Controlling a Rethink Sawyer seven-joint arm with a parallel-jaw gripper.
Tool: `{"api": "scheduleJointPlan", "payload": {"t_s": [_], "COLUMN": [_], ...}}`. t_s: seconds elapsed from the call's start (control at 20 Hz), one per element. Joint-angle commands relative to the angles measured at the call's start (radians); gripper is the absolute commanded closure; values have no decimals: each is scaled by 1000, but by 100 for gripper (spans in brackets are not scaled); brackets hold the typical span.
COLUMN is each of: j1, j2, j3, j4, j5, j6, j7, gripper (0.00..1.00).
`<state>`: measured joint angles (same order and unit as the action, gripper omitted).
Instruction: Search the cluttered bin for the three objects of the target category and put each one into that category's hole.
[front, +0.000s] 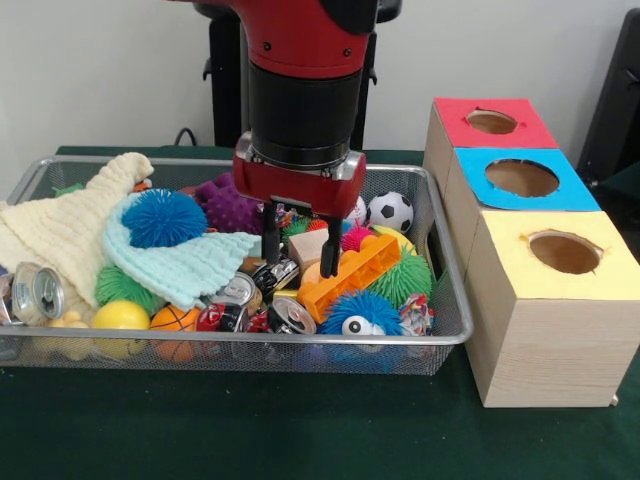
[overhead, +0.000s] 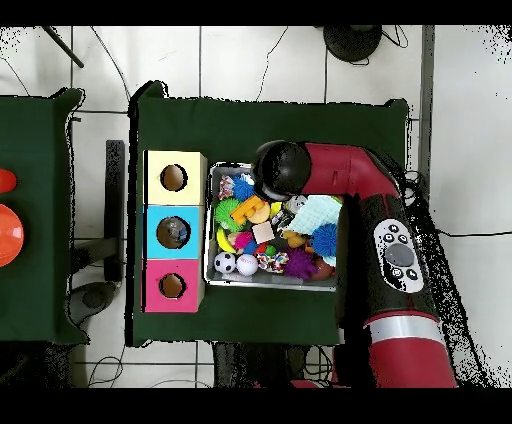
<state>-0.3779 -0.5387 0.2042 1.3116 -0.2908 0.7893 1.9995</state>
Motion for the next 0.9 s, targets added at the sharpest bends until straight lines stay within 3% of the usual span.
{"api": "scheduleJointPlan", "payload": {"t_s": [0.05,0.4,0.65,0.9], "j1": [-4,35,56,79], "j2": [26,-55,-84,-75], "j3": [86,43,26,5], "j4": [103,212,299,316], "j5": [34,40,28,-2], "j6": [39,39,-20,-68], "j7": [-48,8,40,59], "gripper": [0,0,0,0]}}
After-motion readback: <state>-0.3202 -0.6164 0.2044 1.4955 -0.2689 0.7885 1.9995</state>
